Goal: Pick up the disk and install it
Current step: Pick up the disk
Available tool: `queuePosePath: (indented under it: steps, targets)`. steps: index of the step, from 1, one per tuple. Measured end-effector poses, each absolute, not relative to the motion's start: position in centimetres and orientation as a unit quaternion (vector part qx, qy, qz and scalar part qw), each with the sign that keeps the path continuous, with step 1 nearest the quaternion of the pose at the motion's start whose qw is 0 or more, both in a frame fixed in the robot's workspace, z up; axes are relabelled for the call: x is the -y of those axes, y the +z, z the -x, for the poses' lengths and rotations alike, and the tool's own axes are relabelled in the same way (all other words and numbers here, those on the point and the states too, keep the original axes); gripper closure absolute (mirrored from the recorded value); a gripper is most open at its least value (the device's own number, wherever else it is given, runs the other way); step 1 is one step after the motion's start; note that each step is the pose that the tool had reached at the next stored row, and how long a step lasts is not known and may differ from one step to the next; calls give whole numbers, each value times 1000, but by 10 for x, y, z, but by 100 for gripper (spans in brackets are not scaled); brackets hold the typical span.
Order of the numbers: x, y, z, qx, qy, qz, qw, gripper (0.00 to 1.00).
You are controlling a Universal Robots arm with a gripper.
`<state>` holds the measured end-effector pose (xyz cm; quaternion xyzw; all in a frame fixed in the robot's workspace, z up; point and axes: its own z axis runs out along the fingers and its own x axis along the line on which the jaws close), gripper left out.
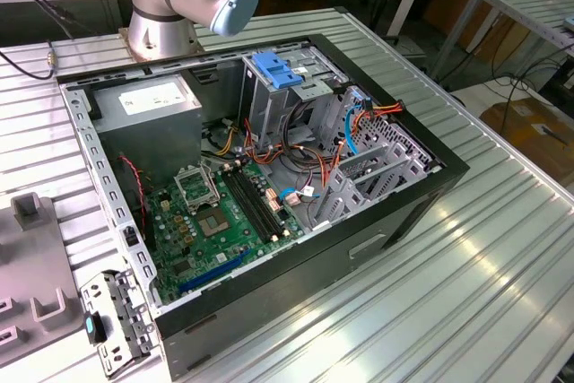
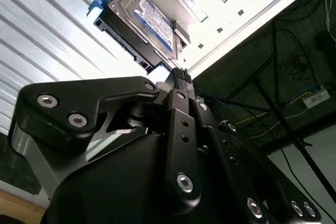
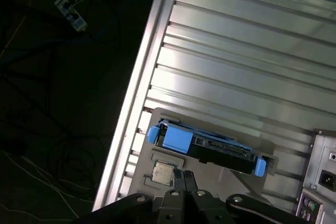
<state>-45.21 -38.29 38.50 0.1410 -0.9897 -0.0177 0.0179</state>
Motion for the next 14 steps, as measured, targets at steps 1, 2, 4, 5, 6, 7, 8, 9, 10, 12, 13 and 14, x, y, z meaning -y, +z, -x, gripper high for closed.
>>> queuePosePath:
  steps: [1,2,4,5,6,7,8,9,10,12,13,14]
  targets:
    - [382,385,452,990,-18,-142,18,89]
    - [381,385,452,990,-18,-142,18,89]
    - [379,385,452,989,-18,-143,18,89]
    - [378,385,452,989,-18,-144,18,89]
    - [378,385,452,989,-18,-144,18,89]
    - [378,385,452,989,-18,-144,18,89]
    - [378,385,452,989,-18,-144,18,89]
    - [378,385,452,989,-18,-144,18,89]
    - [378,385,452,989,-18,-144,18,89]
    - [378,385,452,989,-18,-144,18,89]
    - [378,385,452,989,-18,-144,18,89]
    - [378,385,452,989,-18,-144,18,89]
